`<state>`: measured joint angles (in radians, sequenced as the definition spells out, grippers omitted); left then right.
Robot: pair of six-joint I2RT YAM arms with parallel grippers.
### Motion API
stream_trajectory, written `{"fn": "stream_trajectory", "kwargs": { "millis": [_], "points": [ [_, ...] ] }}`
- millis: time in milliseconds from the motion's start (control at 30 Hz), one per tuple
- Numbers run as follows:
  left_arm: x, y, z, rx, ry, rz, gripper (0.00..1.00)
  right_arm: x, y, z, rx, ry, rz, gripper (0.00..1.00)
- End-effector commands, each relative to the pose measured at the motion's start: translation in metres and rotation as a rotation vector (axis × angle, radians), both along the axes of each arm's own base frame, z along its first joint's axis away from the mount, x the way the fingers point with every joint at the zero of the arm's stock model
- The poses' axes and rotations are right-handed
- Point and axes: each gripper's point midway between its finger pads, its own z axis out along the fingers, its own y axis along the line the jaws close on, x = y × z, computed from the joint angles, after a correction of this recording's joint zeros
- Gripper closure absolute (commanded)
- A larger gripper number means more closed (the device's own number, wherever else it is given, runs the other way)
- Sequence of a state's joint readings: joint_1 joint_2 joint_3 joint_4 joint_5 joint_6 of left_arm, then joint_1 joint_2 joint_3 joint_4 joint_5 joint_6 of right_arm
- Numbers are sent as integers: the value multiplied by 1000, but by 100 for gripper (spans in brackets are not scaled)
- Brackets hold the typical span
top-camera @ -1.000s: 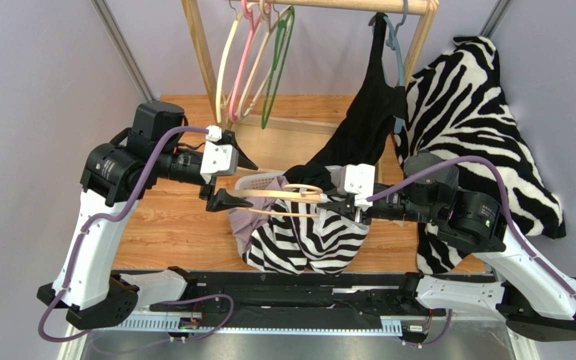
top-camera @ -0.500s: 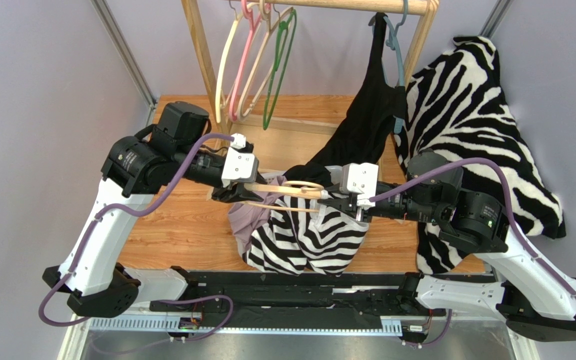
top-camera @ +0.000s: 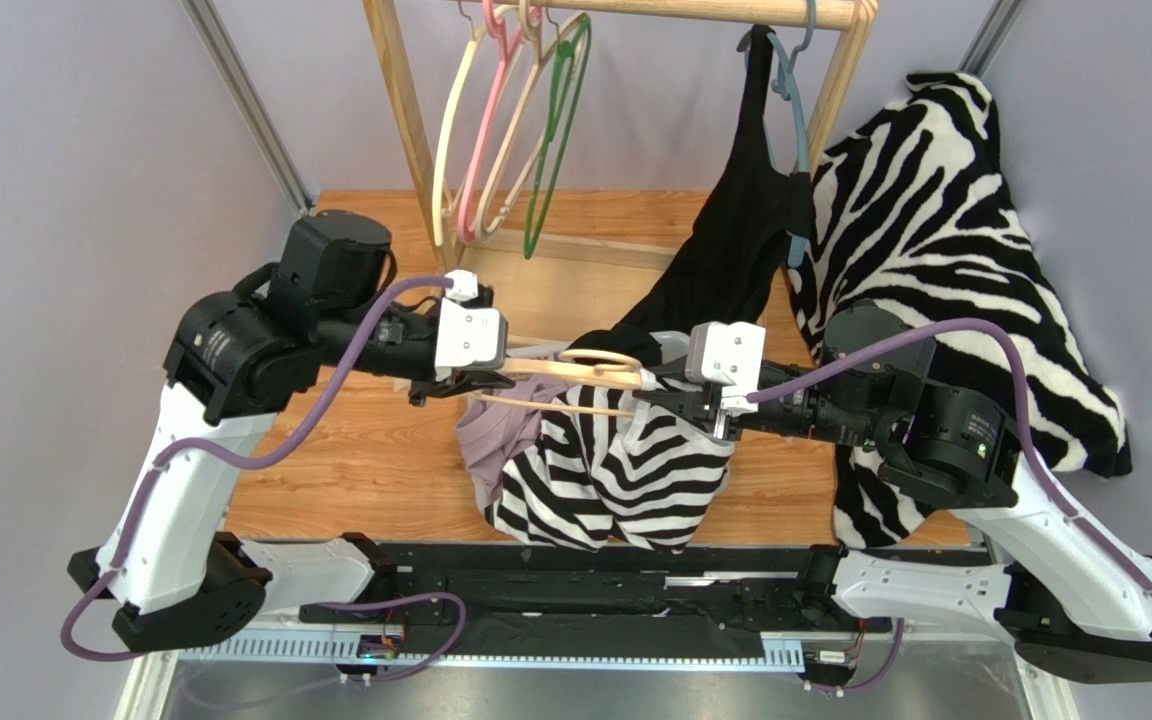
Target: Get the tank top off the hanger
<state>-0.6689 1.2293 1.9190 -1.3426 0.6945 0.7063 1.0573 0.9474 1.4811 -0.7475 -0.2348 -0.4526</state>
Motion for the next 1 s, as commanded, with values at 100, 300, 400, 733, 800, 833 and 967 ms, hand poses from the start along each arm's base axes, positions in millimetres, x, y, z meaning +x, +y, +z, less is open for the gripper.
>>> {"fn": "stream_trajectory", "kwargs": {
  "millis": [100,300,400,733,800,833,967],
  "points": [
    [2,52,-22,138,-29,221,100,0,-33,8,35,-30,-91,66],
    [4,56,-24,145,-35,246,100,8,-35,-1,16,-26,-139,79],
    [7,58,-19,129,-52,270,100,13,-38,-4,8,-28,-173,91],
    [8,62,-18,125,-51,294,100,9,-30,-32,-9,83,-164,33],
    [8,62,-20,127,-49,295,100,6,-25,-35,7,128,-158,27],
    [9,62,-20,126,-46,299,100,6,-21,-39,15,145,-155,26],
    [8,61,-19,117,-42,301,100,16,-10,-55,40,223,-207,26]
  ]
}}
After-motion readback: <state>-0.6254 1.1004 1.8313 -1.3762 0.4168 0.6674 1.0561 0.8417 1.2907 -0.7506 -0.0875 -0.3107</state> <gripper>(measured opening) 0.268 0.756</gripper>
